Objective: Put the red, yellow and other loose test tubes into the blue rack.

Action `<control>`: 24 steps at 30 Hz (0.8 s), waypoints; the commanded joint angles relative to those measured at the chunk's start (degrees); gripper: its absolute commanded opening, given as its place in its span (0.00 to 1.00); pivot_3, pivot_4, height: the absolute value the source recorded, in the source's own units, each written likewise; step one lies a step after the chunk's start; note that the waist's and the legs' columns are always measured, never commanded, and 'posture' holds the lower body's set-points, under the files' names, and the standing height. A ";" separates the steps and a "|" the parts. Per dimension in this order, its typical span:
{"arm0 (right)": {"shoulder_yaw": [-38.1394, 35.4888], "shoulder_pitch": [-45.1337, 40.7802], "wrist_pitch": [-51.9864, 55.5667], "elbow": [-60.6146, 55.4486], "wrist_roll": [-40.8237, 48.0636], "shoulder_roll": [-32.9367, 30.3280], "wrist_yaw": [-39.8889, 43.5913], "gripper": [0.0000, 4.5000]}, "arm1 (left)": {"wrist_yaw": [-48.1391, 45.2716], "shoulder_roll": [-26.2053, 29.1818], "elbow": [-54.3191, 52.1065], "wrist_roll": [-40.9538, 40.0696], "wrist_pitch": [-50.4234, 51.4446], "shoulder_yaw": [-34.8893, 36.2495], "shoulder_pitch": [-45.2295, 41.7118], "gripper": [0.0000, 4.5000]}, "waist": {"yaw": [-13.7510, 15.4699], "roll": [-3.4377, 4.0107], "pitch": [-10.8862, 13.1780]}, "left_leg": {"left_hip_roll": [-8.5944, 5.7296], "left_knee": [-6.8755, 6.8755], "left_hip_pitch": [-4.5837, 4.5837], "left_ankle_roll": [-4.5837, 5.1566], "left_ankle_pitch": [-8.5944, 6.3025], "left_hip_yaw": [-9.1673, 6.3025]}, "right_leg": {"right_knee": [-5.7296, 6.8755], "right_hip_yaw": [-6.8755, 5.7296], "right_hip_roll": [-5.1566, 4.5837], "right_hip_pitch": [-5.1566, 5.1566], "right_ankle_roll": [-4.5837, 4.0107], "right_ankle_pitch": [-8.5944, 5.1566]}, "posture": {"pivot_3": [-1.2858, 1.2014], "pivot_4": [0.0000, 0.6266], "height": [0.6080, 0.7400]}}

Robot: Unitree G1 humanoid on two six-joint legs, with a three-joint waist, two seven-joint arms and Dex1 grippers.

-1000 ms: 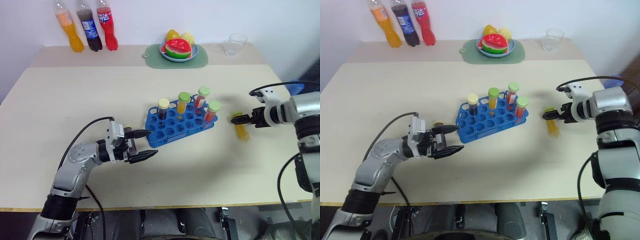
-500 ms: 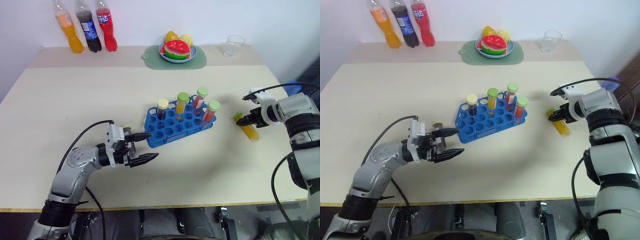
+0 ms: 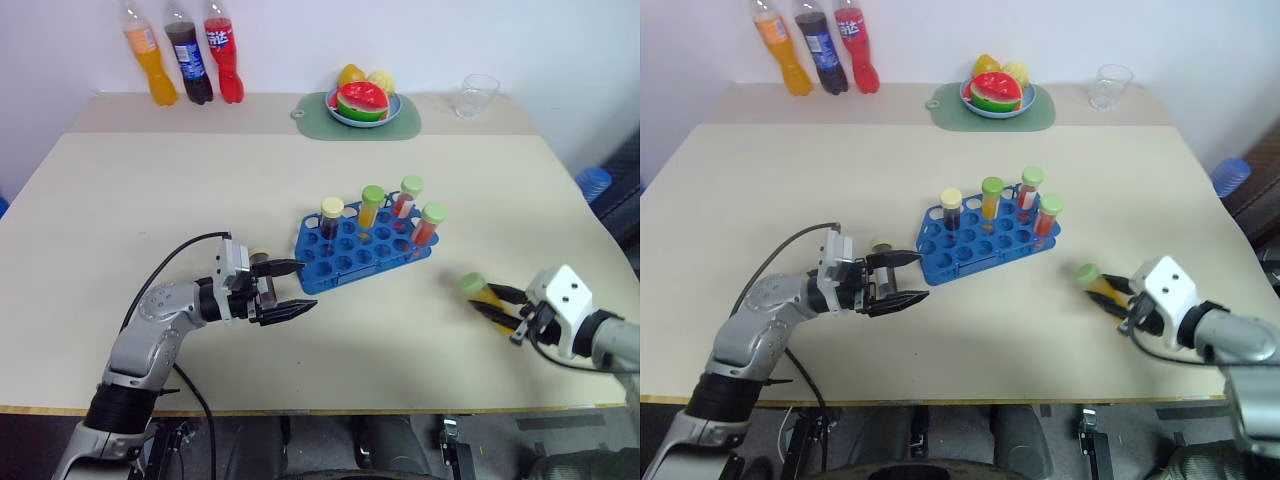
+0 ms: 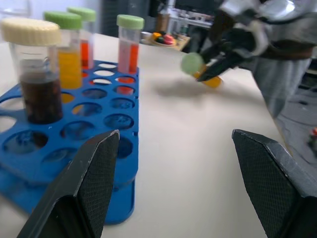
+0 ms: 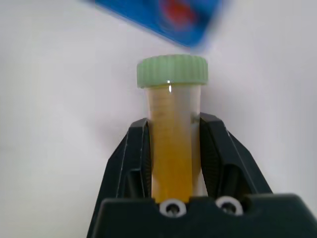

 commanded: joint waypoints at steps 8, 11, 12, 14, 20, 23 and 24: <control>14.02 -18.27 -7.76 -2.82 0.22 19.97 -17.39 0.25 | -4.38 -1.22 4.87 0.95 -2.85 -0.79 -4.65 0.83 | 0.11 0.00 0.03 | 0.01 -0.07 -0.08 -0.01 0.02 -0.17 | 0.03 0.01 0.17 -0.12 -0.09 0.04 | 0.52 0.24 1.00; 16.26 -21.26 -11.28 0.80 -0.41 24.08 -20.14 0.25 | -4.48 -1.17 5.06 0.95 -2.94 -0.63 -4.60 0.83 | 0.54 -0.02 0.04 | -0.04 -0.06 -0.14 -0.01 0.01 -0.12 | 0.00 0.00 0.07 -0.11 -0.08 0.04 | 0.52 0.24 1.00; 16.99 -21.95 -12.30 2.15 -0.73 25.00 -20.61 0.25 | -4.51 -1.12 5.02 0.98 -3.01 -0.61 -4.53 0.83 | 0.50 -0.01 0.04 | -0.04 -0.05 -0.14 -0.01 0.01 -0.10 | -0.02 0.00 0.07 -0.11 -0.08 0.04 | 0.52 0.24 1.00; 18.36 -22.36 -15.18 5.43 -2.23 26.02 -20.78 0.25 | -4.25 -1.01 4.67 0.91 -2.85 -0.39 -4.25 0.83 | 0.41 -0.01 0.04 | -0.03 -0.04 -0.14 -0.01 0.02 -0.09 | 0.00 0.01 0.07 -0.11 -0.08 0.04 | 0.52 0.24 1.00; 19.87 -22.07 -21.62 13.12 -3.41 27.22 -20.87 0.25 | -3.62 -0.44 3.70 0.56 -2.38 0.46 -3.54 0.83 | -0.15 0.00 0.04 | -0.03 -0.05 -0.13 -0.01 0.02 -0.11 | 0.03 0.01 0.07 -0.11 -0.08 0.04 | 0.52 0.24 1.00; 20.36 -22.32 -25.06 17.81 -4.04 27.50 -20.47 0.25 | -3.31 -0.14 3.16 0.41 -2.13 0.70 -3.27 0.83 | -0.25 0.00 0.04 | -0.02 -0.06 -0.10 -0.01 0.02 -0.12 | 0.05 0.01 0.09 -0.11 -0.07 0.04 | 0.52 0.24 1.00; 20.56 -22.68 -26.22 19.50 -4.20 27.69 -20.38 0.25 | -3.24 0.03 2.95 0.43 -2.06 0.80 -3.08 0.83 | -0.29 0.00 0.04 | -0.02 -0.06 -0.10 -0.01 0.02 -0.12 | 0.05 0.01 0.09 -0.11 -0.07 0.04 | 0.52 0.24 1.00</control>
